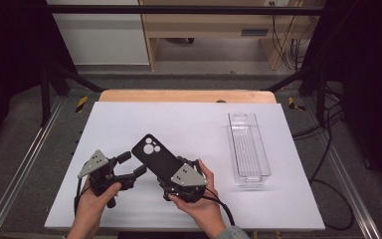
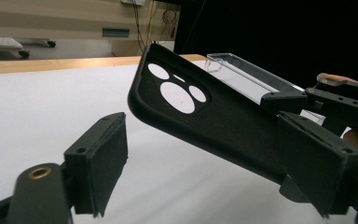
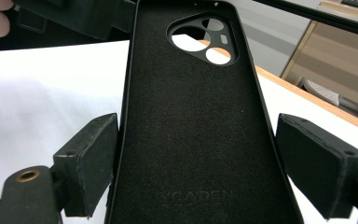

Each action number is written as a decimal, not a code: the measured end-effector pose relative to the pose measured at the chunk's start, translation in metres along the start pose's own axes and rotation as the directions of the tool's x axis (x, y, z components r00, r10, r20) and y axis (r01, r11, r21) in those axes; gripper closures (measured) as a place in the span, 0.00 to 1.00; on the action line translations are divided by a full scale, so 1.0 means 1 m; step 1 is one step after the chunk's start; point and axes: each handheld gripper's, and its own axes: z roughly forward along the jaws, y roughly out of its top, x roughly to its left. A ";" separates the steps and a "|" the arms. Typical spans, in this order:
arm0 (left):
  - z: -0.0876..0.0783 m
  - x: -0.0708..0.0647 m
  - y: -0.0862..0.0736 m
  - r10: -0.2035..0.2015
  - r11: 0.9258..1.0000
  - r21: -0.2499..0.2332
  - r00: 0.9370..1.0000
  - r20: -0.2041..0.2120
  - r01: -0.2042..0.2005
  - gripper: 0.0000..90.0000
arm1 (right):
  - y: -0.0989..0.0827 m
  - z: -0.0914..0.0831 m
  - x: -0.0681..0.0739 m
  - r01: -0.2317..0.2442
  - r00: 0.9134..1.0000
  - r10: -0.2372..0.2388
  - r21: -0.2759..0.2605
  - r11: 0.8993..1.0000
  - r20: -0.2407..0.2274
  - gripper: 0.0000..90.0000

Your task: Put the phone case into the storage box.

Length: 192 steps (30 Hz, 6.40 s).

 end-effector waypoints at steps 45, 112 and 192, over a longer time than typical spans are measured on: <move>-0.011 -0.031 0.007 -0.017 0.993 -0.118 0.999 0.042 0.022 0.90 | -0.009 0.017 0.025 -0.086 0.994 0.091 0.073 0.994 -0.062 0.09; -0.019 -0.031 0.010 -0.060 0.984 -0.168 0.998 0.026 0.063 0.90 | 0.041 0.029 0.034 -0.090 0.996 0.091 -0.023 0.996 0.008 0.06; -0.043 0.031 -0.025 0.093 0.986 -0.094 0.929 -0.359 -0.135 0.06 | 0.022 -0.001 -0.056 -0.346 0.925 0.349 -0.046 0.937 0.149 0.16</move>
